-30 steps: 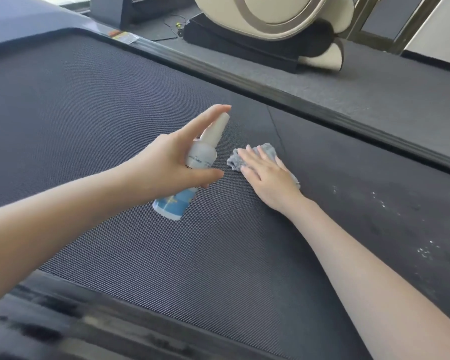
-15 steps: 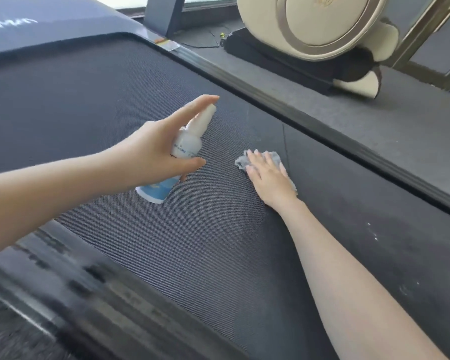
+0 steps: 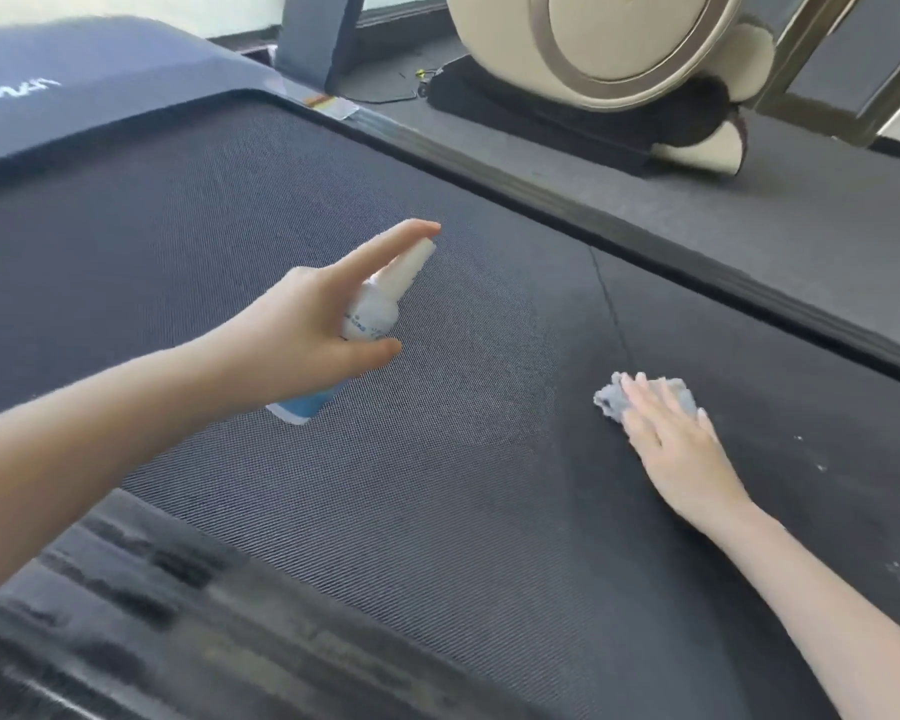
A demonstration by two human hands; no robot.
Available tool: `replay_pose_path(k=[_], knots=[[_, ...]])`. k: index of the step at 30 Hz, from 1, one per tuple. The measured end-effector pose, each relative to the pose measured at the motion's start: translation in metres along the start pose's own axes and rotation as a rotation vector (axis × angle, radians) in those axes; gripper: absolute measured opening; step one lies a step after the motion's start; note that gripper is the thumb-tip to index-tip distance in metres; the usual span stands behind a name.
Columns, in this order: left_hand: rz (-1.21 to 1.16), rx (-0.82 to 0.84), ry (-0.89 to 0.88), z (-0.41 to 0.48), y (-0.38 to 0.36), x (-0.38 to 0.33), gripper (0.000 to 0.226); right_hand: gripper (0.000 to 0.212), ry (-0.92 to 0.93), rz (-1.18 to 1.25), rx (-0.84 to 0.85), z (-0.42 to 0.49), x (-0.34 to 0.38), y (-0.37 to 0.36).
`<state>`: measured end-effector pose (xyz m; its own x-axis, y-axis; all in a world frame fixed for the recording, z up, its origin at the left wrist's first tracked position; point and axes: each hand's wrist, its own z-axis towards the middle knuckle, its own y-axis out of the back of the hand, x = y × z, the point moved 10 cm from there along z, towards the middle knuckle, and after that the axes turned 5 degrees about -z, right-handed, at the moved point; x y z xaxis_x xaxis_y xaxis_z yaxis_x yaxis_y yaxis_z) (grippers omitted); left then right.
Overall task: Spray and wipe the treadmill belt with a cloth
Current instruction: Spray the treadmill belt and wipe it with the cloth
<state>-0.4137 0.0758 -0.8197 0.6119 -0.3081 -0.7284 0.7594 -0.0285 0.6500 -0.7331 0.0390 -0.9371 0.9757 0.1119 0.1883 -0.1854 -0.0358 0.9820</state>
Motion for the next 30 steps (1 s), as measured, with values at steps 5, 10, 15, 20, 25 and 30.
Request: replay_pose_path(k=[5,10,15,20,25,30], knots=[[-0.051,0.025,-0.039,-0.002,0.014,0.021,0.082,0.045,-0.101,0.054,0.07,0.065,0.032,-0.006],[-0.181,0.007,-0.067,0.016,0.034,0.024,0.084,0.045,0.162,0.065,0.169,0.065,0.166,-0.029],[-0.234,0.045,-0.069,0.019,0.043,0.03,0.085,0.045,0.523,0.006,0.104,-0.01,0.29,-0.038],[-0.159,0.05,-0.065,0.02,0.039,0.039,0.085,0.051,0.676,-0.091,0.089,-0.054,0.282,-0.046],[-0.142,0.025,-0.071,0.012,0.02,0.026,0.084,0.055,0.126,-0.108,0.011,0.022,0.114,-0.024],[-0.128,0.03,-0.049,-0.013,-0.015,-0.004,0.085,0.049,-0.347,-0.025,-0.01,0.008,-0.079,0.001]])
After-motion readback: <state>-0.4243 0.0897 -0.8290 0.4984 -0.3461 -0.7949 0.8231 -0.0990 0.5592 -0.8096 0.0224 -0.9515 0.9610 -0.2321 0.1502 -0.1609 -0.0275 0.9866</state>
